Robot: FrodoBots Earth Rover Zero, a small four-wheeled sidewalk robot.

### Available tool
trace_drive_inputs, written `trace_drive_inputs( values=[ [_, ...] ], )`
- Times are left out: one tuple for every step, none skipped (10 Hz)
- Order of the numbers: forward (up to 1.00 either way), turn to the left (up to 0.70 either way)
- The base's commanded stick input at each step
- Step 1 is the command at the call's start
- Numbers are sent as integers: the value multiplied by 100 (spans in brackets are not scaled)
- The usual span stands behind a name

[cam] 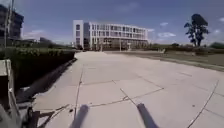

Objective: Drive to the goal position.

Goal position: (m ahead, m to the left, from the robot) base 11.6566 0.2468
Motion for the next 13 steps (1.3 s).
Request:
trace_drive_inputs(
  values=[
    [70, 35],
    [70, 35],
    [70, 27],
    [70, 11],
    [70, 0],
    [70, 0],
    [70, 0],
    [70, 0],
    [70, 0],
    [70, 0],
    [70, 0],
    [70, 0],
    [70, 0]
  ],
)
